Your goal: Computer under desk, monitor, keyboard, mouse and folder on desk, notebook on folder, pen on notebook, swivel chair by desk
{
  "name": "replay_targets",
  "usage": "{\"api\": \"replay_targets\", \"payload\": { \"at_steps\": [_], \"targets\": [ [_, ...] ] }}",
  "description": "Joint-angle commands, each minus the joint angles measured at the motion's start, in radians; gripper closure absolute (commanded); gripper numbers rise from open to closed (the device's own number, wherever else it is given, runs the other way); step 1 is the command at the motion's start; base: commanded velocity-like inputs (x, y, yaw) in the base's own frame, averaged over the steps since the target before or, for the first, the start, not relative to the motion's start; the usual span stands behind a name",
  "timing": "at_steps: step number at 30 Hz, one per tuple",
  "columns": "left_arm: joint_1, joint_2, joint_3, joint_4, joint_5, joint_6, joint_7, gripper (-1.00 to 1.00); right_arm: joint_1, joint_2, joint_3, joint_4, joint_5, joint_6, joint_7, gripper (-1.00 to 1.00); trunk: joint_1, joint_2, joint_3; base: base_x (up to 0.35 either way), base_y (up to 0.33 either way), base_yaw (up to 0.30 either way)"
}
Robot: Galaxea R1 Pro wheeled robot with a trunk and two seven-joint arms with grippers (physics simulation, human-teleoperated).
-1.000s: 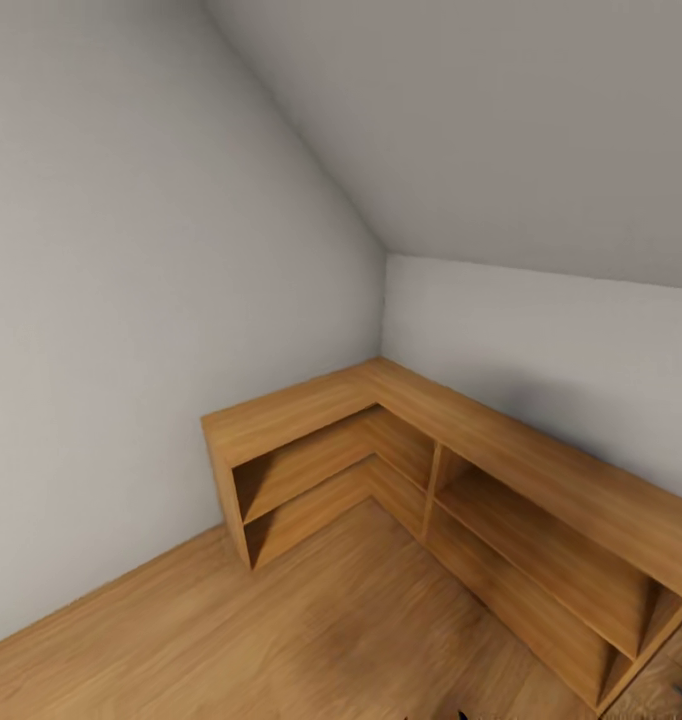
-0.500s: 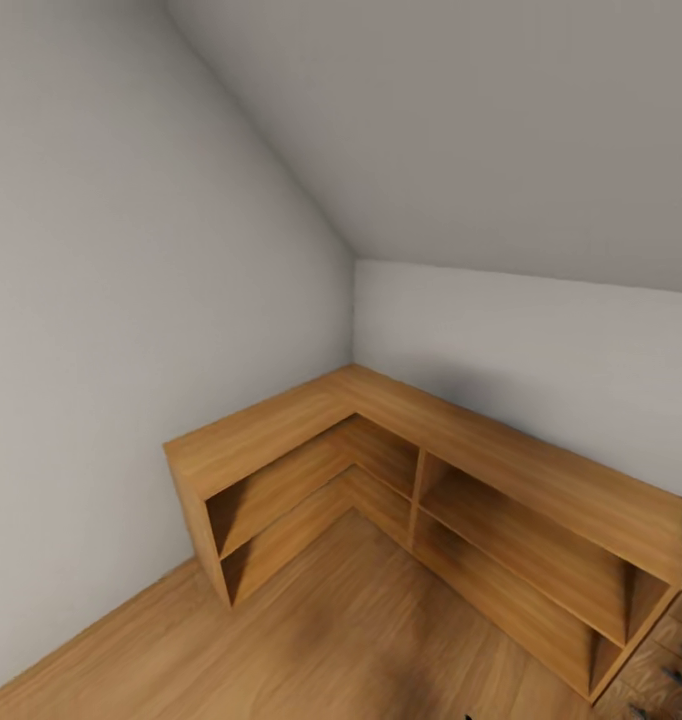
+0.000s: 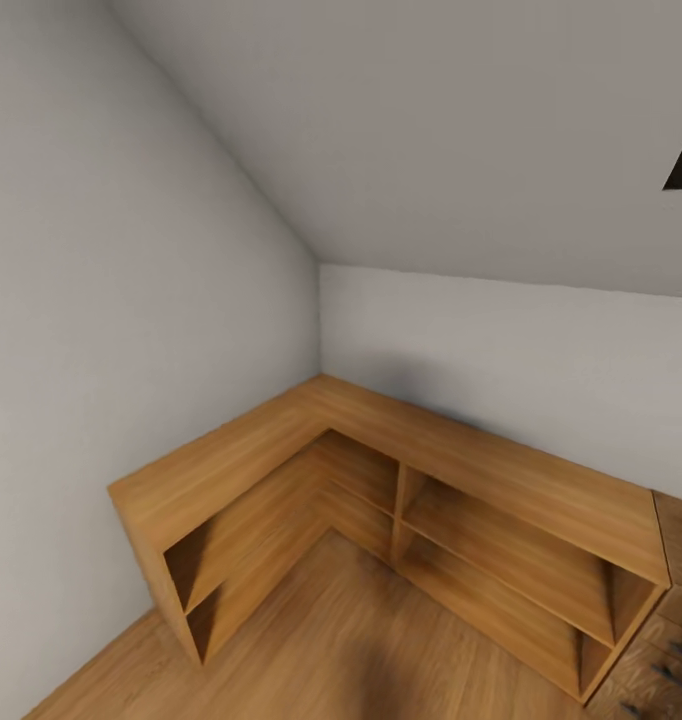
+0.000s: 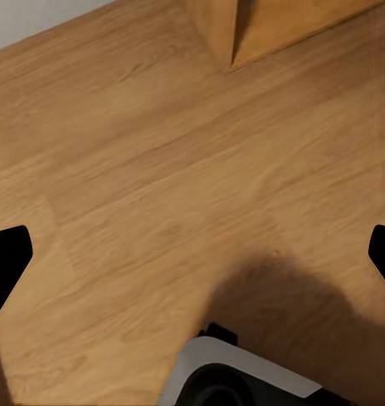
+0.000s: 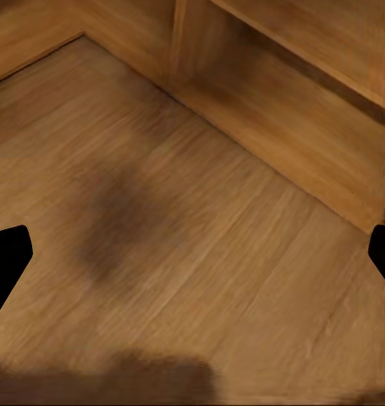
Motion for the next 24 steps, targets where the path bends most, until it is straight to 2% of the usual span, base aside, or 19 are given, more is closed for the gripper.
{"api": "replay_targets", "payload": {
  "at_steps": [1, 2, 3, 7, 12, 17, 24],
  "targets": [
    [0.000, 0.000, -0.008, 0.000, 0.002, -0.002, 0.006, -1.00, 0.006, -0.002, 0.011, 0.000, -0.006, 0.000, -0.009, -1.00, 0.001, -0.001, -0.001, 0.314, 0.083, -0.278],
    [0.000, 0.001, -0.008, 0.000, 0.002, -0.001, 0.006, -1.00, 0.010, -0.004, 0.011, 0.000, -0.013, 0.000, -0.009, -1.00, 0.001, -0.001, 0.000, 0.316, 0.066, -0.279],
    [0.000, 0.000, -0.008, 0.000, 0.002, -0.001, 0.006, -1.00, 0.026, -0.010, 0.010, 0.001, -0.063, -0.001, -0.009, -1.00, 0.001, -0.001, 0.000, 0.320, 0.022, -0.285],
    [0.000, 0.001, -0.008, 0.000, 0.002, -0.001, 0.006, -1.00, 0.048, -0.019, 0.011, 0.001, -0.108, -0.002, -0.008, -1.00, 0.001, -0.001, 0.001, 0.321, 0.011, -0.286],
    [0.000, 0.000, -0.008, 0.000, 0.003, -0.001, 0.006, -1.00, 0.064, -0.022, 0.012, 0.000, -0.129, -0.003, -0.008, -1.00, 0.001, -0.001, 0.001, 0.244, 0.003, -0.289],
    [0.000, 0.000, -0.006, 0.000, 0.003, 0.000, 0.006, -1.00, 0.069, -0.017, 0.013, 0.000, -0.135, -0.002, -0.008, -1.00, 0.001, -0.001, -0.002, 0.032, 0.000, -0.259],
    [0.000, 0.000, -0.006, 0.000, 0.003, 0.001, 0.006, -1.00, 0.070, -0.011, 0.012, -0.001, -0.138, 0.000, -0.009, -1.00, 0.001, -0.001, -0.012, 0.003, 0.000, -0.149]
  ]
}}
